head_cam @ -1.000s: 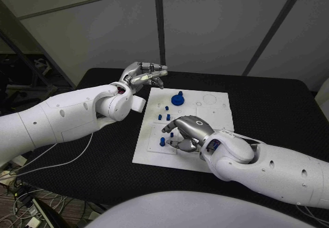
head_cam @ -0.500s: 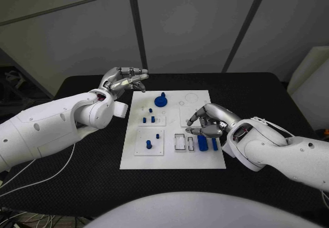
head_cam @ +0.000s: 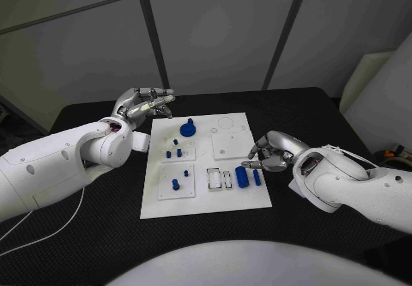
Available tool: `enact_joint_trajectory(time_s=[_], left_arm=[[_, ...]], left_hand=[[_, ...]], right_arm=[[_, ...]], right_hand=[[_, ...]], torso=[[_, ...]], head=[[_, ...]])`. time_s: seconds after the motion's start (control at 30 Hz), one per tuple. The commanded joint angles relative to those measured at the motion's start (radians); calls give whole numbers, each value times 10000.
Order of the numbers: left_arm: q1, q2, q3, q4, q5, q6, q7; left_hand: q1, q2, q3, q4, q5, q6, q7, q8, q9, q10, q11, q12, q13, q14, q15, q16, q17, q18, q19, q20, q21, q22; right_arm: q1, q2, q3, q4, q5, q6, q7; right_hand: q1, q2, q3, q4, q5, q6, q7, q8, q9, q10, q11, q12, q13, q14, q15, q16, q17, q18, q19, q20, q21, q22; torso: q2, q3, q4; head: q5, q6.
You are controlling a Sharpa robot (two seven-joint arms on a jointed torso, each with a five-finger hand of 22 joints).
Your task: Assemble the parts on the task board
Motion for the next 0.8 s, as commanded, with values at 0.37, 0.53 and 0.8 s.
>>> enact_joint_trajectory(time_s=[0.37, 0.53, 0.8], left_arm=[[-1, -40, 5, 23, 6, 67, 115], [-1, -49, 5, 33, 6, 69, 112], [-2, -83, 5, 42, 6, 91, 89]], left_hand=[[-22, 2, -64, 30, 33, -76, 13, 42, 6, -50, 2, 69, -10, -39, 24, -49, -15, -50, 33, 33, 12, 4], [-22, 2, -64, 30, 33, -76, 13, 42, 6, -50, 2, 69, -10, -39, 24, -49, -15, -50, 33, 33, 12, 4], [-22, 2, -64, 30, 33, -76, 13, 42, 6, -50, 2, 69, -10, -39, 24, -49, -15, -50, 33, 33, 12, 4]], right_arm=[[-382, 461, -21, -161, -1303, 720, -1347], [-471, 584, -24, -238, -1326, 866, -1424], [-548, 717, -28, -353, -1483, 1259, -1671]], right_hand=[[-172, 219, -503, 122, -136, -332, 19, 216, 247, -17, 20, -40, 13, 728, 26, 97, 1158, -199, 99, 24, 73, 291], [-185, 254, -530, 121, -144, -339, 18, 243, 272, -17, 20, -42, 23, 734, 28, 113, 1188, -202, 105, 25, 81, 307], [-232, 339, -598, 124, -166, -364, 15, 307, 334, -42, 20, -75, 10, 739, 29, 131, 1220, -209, 117, 28, 101, 343]], torso=[[20, -19, 22], [22, -22, -3], [27, -20, 12]], head=[[6, 1], [27, 1], [27, 1]])
